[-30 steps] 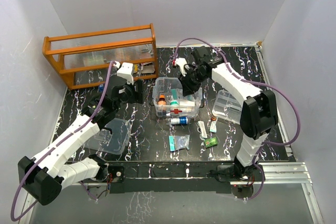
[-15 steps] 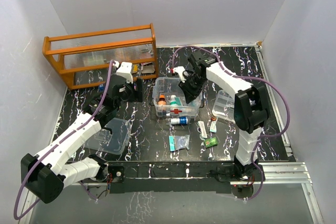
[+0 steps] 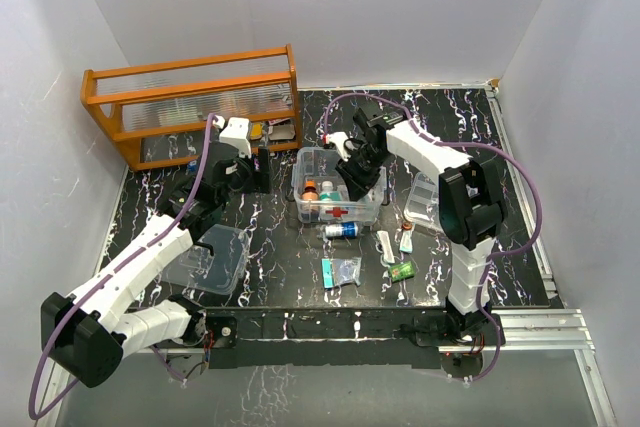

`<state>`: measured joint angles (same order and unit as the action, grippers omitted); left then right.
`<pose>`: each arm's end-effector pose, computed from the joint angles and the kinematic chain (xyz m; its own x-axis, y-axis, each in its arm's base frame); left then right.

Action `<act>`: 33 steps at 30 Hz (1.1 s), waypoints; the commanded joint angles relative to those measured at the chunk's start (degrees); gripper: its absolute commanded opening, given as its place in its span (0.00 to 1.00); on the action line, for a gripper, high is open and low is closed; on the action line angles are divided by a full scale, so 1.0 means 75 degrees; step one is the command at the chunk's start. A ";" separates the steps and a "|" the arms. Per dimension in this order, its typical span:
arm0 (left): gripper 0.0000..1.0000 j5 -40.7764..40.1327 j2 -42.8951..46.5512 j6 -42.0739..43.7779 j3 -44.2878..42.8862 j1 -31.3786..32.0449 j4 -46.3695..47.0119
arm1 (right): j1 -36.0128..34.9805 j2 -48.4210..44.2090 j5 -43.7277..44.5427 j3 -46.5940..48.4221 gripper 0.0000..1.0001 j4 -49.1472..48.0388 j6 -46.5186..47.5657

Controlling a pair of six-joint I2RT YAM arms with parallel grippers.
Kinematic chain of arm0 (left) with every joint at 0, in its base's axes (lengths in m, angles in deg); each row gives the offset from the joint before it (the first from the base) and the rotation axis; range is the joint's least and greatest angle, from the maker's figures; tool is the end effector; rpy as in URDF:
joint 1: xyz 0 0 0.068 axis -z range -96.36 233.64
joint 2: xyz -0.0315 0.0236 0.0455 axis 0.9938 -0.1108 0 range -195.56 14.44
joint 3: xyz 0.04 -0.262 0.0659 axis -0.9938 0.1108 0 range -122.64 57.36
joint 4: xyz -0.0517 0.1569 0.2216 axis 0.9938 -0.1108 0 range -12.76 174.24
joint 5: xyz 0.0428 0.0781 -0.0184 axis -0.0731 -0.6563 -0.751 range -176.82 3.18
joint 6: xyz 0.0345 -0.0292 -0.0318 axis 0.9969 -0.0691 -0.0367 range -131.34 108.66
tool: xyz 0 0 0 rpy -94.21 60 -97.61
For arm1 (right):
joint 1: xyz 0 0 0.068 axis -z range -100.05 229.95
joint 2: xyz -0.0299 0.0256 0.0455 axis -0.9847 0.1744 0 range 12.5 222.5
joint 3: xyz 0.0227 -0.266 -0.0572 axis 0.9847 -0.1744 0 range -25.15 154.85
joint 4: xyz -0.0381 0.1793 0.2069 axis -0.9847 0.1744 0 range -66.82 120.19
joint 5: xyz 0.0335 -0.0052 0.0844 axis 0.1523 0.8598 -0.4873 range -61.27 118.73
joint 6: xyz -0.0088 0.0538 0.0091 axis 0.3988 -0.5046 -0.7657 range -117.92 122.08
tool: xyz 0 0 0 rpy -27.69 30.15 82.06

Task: Organize the medicine kit

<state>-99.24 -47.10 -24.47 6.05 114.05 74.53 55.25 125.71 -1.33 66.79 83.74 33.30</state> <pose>0.2331 -0.1274 0.3208 -0.3592 -0.0463 -0.9321 0.2447 0.9592 -0.1419 0.3593 0.1861 0.2121 -0.5479 -0.7460 -0.3786 -0.8308 0.4325 0.3503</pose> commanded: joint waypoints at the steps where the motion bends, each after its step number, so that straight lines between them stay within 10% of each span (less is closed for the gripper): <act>1: 0.74 0.0071 0.0045 -0.0072 0.0088 -0.0076 0.0147 | 0.0004 -0.0223 0.0513 0.0247 0.34 -0.0367 -0.0314; 21: 0.74 0.0116 0.0060 -0.0138 0.0132 -0.0139 0.0179 | -0.0002 -0.1315 0.1534 -0.0704 0.57 -0.3019 -0.2006; 33: 0.74 0.0147 0.0035 -0.0165 0.0162 -0.0132 0.0206 | -0.0673 -0.1401 0.5189 -0.1524 0.30 -0.4071 -0.4583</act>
<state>-98.21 -47.10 -25.50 6.79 113.38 74.85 51.75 114.97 27.15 54.44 56.29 7.42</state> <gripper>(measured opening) 0.740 0.324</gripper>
